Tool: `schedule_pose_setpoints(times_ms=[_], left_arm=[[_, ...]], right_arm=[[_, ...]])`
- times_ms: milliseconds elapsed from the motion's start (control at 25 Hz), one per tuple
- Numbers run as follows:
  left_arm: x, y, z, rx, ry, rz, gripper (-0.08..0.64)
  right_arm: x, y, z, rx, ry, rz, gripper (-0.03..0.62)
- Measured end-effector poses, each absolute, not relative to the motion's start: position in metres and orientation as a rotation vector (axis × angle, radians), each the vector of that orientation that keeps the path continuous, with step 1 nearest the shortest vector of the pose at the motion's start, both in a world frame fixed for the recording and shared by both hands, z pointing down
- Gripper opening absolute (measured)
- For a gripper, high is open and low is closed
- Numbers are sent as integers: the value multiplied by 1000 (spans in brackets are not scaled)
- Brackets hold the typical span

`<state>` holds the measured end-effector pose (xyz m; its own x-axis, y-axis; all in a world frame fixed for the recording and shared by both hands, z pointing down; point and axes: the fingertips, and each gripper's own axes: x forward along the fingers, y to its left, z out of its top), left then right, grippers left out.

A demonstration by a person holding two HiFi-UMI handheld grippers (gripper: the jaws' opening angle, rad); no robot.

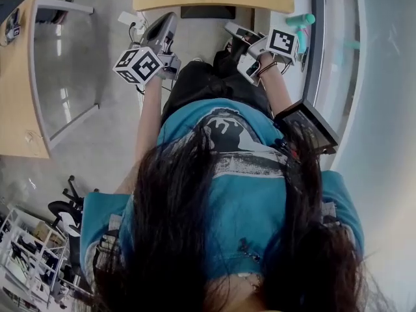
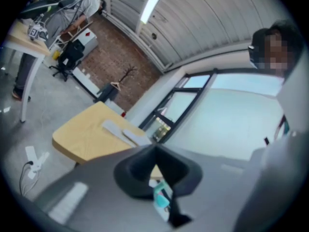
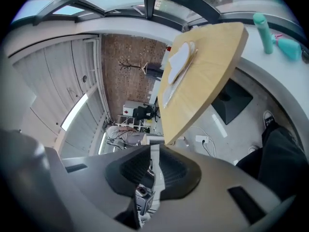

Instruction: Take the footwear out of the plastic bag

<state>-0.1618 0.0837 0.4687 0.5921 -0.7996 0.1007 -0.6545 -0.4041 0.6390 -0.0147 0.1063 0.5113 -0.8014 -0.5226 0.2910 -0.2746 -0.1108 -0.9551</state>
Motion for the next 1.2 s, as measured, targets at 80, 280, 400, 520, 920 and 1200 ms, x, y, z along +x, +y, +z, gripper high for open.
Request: schedule_pose_setpoints(times_ms=[80, 280, 400, 520, 920, 1200], left_arm=[[-147, 91, 469, 2185, -1110, -278, 0], [-105, 109, 460, 2240, -1052, -224, 0], [-84, 120, 448, 2266, -1062, -199, -2], [-62, 136, 436, 2280, -1079, -191, -2], [13, 257, 443, 2228, -1112, -163, 0], [32, 354, 467, 2206, -1148, -155, -2]], right_arm=[[-1, 118, 510, -940, 1973, -1996, 43], [32, 138, 508, -994, 2000, -1961, 31], [47, 154, 498, -964, 2047, -1929, 31], [69, 178, 494, -985, 2111, -1913, 31], [137, 272, 489, -987, 2315, -1824, 31], [148, 368, 505, -910, 2411, -1791, 31]])
